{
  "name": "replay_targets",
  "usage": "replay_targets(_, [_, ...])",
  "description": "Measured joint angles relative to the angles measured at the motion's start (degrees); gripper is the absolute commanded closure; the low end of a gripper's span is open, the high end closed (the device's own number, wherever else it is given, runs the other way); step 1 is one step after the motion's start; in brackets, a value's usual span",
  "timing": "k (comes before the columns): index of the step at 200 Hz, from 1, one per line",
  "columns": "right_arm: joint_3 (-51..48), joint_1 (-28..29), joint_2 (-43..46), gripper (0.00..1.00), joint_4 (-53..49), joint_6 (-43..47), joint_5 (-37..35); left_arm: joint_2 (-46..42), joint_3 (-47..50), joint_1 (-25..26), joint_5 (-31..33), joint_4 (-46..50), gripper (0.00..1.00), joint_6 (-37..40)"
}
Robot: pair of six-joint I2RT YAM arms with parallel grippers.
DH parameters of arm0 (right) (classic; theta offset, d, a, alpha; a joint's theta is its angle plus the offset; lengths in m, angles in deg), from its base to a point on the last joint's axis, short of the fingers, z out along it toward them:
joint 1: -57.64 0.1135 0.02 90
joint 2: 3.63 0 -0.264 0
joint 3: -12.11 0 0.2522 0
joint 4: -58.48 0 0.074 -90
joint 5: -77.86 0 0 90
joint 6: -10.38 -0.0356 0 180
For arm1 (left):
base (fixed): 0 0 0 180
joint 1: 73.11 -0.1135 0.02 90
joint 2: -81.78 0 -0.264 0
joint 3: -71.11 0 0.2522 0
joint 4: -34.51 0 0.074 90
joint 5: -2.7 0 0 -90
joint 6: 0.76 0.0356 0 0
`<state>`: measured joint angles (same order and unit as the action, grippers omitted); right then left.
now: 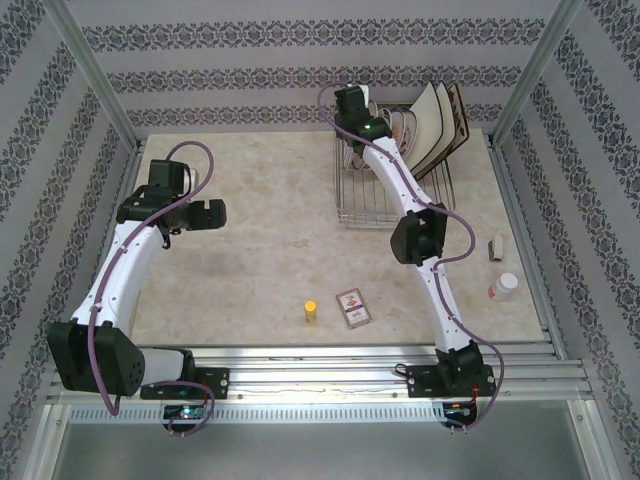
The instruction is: Unload the plates from the dish rack
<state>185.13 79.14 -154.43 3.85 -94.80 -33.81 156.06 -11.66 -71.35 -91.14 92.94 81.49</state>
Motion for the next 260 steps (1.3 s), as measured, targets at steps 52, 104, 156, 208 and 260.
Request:
replay_targets(52, [0.0,-0.2,0.0,0.92,-0.83,0.76,-2.56,0.0,0.0,0.0,-0.02,0.63,0.0,0.0])
replay_targets(104, [0.0,-0.74,0.22,1.0,-1.84,1.22,-3.63,0.0,0.0,0.0,-0.04,1.22,0.0,0.0])
replay_targets(156, [0.0,0.04,4.92,1.0,-5.07,3.65,-4.74,0.28,-0.33,0.0,-0.04,1.38,0.0,0.02])
replay_targets(208, [-0.31,2.16,15.63,1.0,-5.62,5.03,-5.16,1.05,-1.42,0.0,-0.07,1.4,0.0,0.02])
replay_targets(260, [-7.06,4.92,27.15,1.0,-5.42,4.83,-3.04,1.4,-1.53,0.0,-0.26,1.4,0.0,0.02])
